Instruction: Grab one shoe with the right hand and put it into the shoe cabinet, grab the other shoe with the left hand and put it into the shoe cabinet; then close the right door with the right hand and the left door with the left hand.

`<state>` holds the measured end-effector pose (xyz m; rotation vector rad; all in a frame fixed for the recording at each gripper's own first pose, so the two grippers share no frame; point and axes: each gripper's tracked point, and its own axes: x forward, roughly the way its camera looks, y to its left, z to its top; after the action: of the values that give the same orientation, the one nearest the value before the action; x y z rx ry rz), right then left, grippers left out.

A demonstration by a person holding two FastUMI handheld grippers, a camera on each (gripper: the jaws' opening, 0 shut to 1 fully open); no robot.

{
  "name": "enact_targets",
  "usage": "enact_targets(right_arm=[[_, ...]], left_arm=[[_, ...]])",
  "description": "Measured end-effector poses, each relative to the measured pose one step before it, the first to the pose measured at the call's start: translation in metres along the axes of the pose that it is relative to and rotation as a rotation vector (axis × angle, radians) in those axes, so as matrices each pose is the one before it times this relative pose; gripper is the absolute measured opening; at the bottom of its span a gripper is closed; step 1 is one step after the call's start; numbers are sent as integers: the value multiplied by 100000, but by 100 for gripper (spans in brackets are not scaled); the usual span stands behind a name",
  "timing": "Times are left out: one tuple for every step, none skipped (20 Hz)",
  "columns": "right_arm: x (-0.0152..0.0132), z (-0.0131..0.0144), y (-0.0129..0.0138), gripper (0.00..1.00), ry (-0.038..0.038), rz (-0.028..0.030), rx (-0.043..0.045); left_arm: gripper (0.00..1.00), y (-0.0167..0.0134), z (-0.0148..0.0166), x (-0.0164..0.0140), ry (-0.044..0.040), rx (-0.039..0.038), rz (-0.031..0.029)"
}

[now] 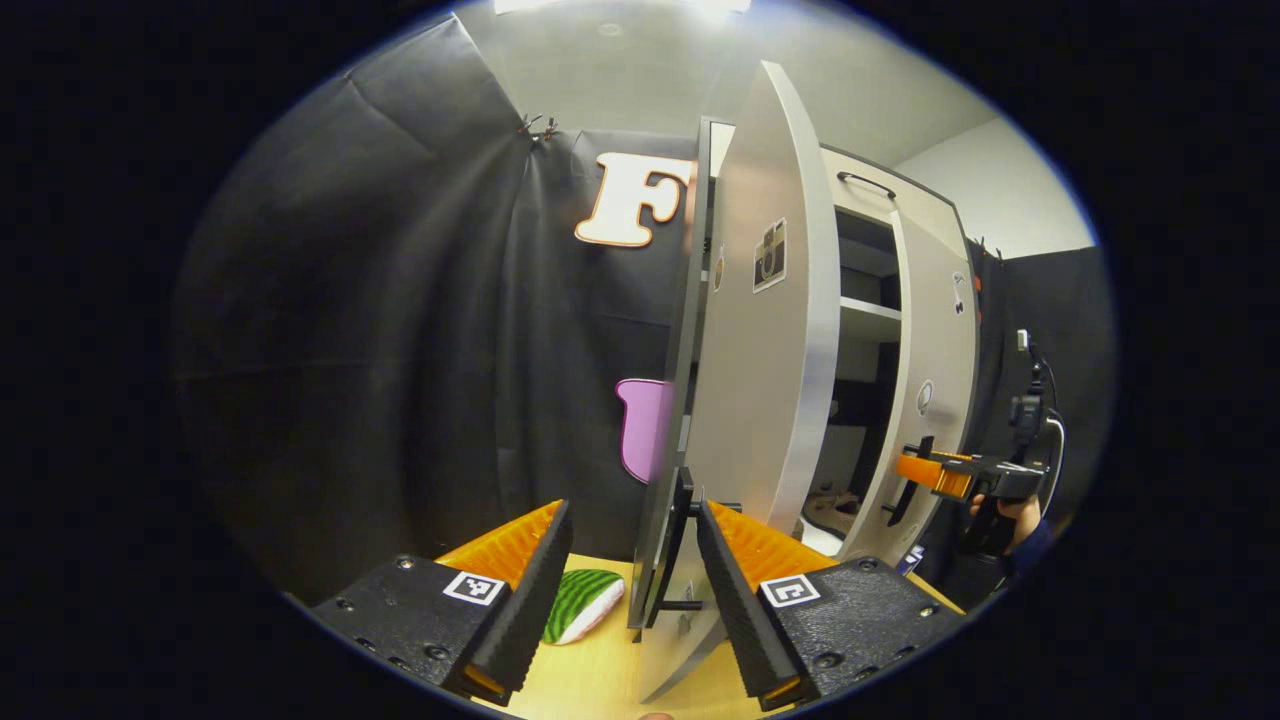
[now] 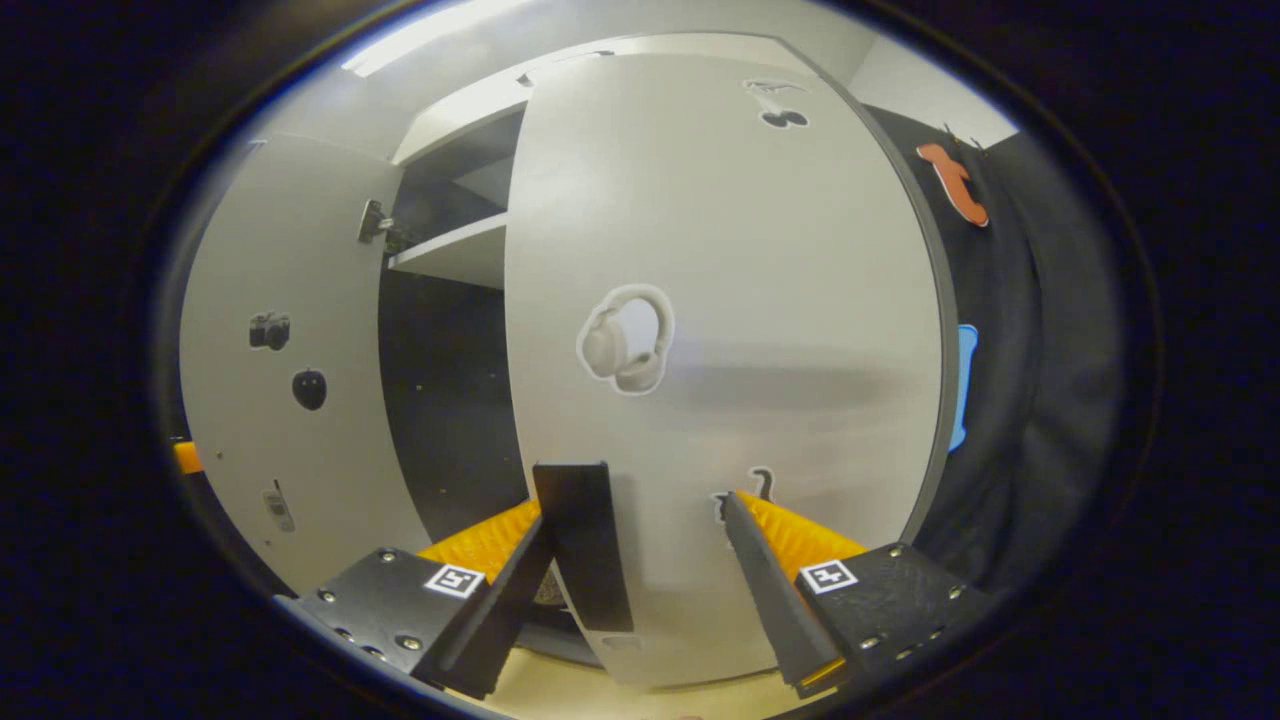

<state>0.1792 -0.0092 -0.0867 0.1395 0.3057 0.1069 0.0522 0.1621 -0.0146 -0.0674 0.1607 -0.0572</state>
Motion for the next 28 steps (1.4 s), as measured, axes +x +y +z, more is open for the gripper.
enact_targets(right_arm=[[-351,-204,-18,99,74,223,-351],[-344,-180,14,100,201,199,-562],[-317,-218,-19,99,248,137,-673],[-391,-193,-26,99,142,-7,-710],[-300,-113,-152,99,30,-499,-876],[-334,-63,-407,99,-131,-1312,-1368],[-266,-51,-487,99,119,-1062,-1164],[-315,-9,-486,99,111,-835,-247],[-262,157,-422,99,-261,-609,560],[-347,137,-561,99,-493,-939,798],[-318,180,-765,99,-413,-1462,778],[-195,127,-620,98,-123,-1279,566],[-176,119,-684,98,-45,-1250,777],[-219,28,-564,98,158,-1117,928],[-255,-43,-594,98,304,-948,916],[-447,-185,-632,98,412,-1078,837],[-255,-177,-489,98,352,-825,493],[-269,-117,-525,99,373,-1013,491],[-208,-81,-559,99,305,-908,587],[-276,-82,-407,99,355,-723,464],[-243,8,-450,99,117,-663,429],[-363,21,-462,99,17,-794,193],[-205,68,-377,99,-42,-670,-71],[-372,-2,-529,99,76,-935,-369],[-197,75,-451,99,-54,-924,-329],[-317,20,-636,99,49,-1135,-182],[-245,1,-509,99,8,-869,119],[-309,-13,-527,99,-9,-890,277]], left_arm=[[72,-519,-2,140,-115,-474,-1313],[71,-458,-93,41,-39,-642,-1310],[83,-439,-11,68,-390,-628,-1530],[77,-411,-66,30,-88,-612,-1500],[77,-435,-63,146,5,-735,-1558],[77,-530,-143,73,-23,-681,-1731],[77,-543,-114,128,76,-654,-1724],[77,-485,-65,87,-16,-642,-1663],[77,-489,-70,160,139,-579,-1568],[77,-482,-63,134,51,-548,-1524],[77,133,-114,27,276,-528,-1592],[77,-149,-17,85,203,-323,-1688],[77,-212,20,149,163,-235,-1650],[77,-262,-101,316,389,-13,-1479],[77,-188,9,283,-15,277,-1259],[77,-205,-61,353,-1,419,-1206],[77,-200,-46,308,96,256,-1049],[77,-254,-27,674,162,-20,-1111],[77,-224,-155,441,149,-19,-1415],[77,-391,16,509,322,-105,-1559],[77,-331,34,594,244,-298,-1412],[77,-199,-77,552,182,-220,-1434],[77,-322,-149,741,129,-118,-1492],[77,-209,-151,555,146,-240,-1216],[77,-138,-82,678,32,-731,-1027],[71,-188,-165,639,206,-1014,-817],[78,-58,-141,617,267,-939,-390],[83,-236,-25,416,385,-1147,-1406]])
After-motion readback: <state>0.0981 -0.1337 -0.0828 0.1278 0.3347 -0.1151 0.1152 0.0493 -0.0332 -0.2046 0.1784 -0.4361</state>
